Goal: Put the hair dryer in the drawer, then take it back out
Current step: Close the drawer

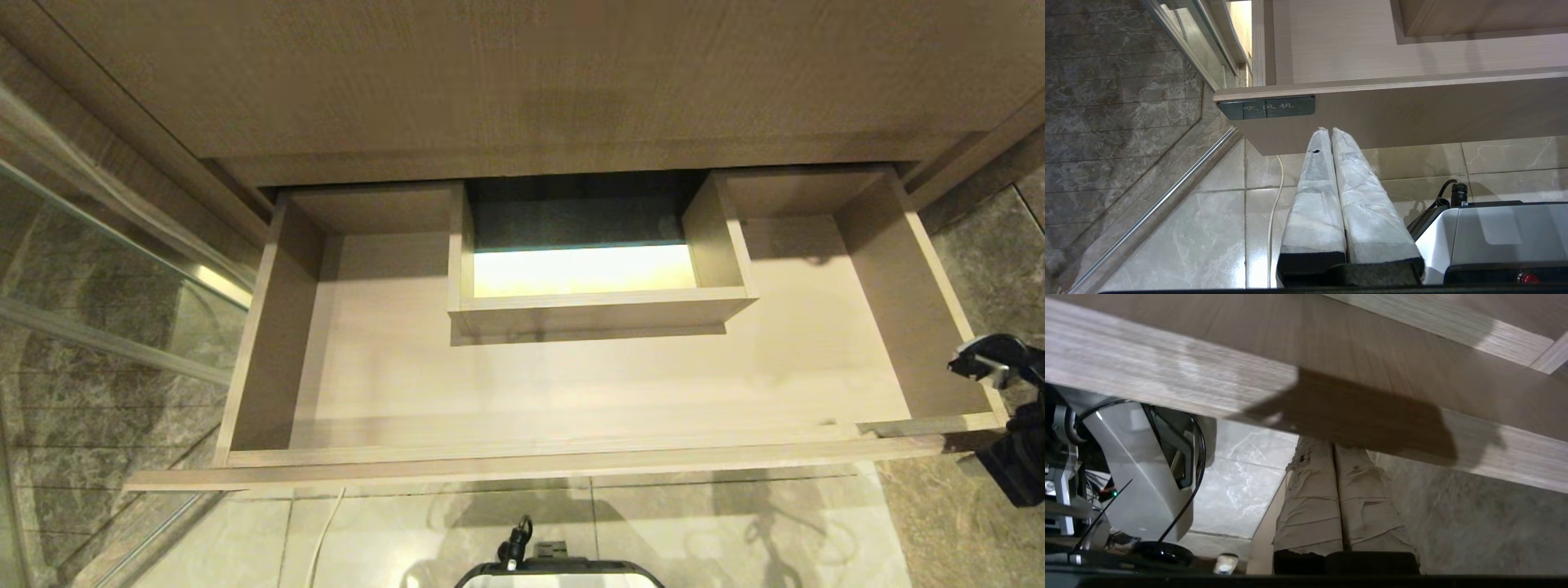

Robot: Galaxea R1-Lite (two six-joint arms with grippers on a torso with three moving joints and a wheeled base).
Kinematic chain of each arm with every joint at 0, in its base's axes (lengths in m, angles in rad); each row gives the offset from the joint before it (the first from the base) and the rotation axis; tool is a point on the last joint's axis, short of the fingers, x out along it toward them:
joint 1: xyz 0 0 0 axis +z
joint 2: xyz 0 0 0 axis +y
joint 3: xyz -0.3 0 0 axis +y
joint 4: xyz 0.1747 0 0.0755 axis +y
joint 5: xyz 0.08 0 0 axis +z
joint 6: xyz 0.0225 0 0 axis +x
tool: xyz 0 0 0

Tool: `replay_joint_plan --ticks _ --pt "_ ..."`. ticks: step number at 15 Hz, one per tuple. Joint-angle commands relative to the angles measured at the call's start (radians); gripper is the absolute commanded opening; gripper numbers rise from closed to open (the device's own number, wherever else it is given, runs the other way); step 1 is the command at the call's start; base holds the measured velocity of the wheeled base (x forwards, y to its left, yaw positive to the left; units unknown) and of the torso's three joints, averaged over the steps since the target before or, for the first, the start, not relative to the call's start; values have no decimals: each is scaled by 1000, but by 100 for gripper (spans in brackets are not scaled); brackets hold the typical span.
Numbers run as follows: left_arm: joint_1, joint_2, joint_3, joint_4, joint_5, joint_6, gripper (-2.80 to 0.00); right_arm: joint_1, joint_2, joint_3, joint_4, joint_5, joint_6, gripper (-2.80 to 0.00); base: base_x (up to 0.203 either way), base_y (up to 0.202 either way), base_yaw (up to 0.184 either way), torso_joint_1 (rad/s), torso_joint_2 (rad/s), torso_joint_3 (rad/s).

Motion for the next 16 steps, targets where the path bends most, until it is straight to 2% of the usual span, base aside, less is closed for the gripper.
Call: replay_joint_plan --ticks 1,4,6,7,10,13,16 --pt "0 0 0 0 0 -1 -280 -1 28 -2 -90 27 -4 -280 0 0 0 0 0 0" --pt "0 0 1 0 0 0 -280 1 34 -17 -185 99 0 -280 0 0 0 0 0 0" --pt "0 0 2 0 0 1 -280 2 45 -78 -274 224 6 -280 0 0 0 0 0 0" --pt "0 0 1 0 0 0 -280 2 53 -117 -322 258 10 -280 0 0 0 0 0 0" --pt "-1 0 0 0 0 0 -280 12 97 -241 -524 301 76 -280 0 0 0 0 0 0" --pt "0 0 2 0 0 0 -280 7 60 -217 -518 299 85 -280 0 0 0 0 0 0" --pt "1 0 0 0 0 0 -280 -2 -43 -136 -413 298 84 -280 0 0 0 0 0 0"
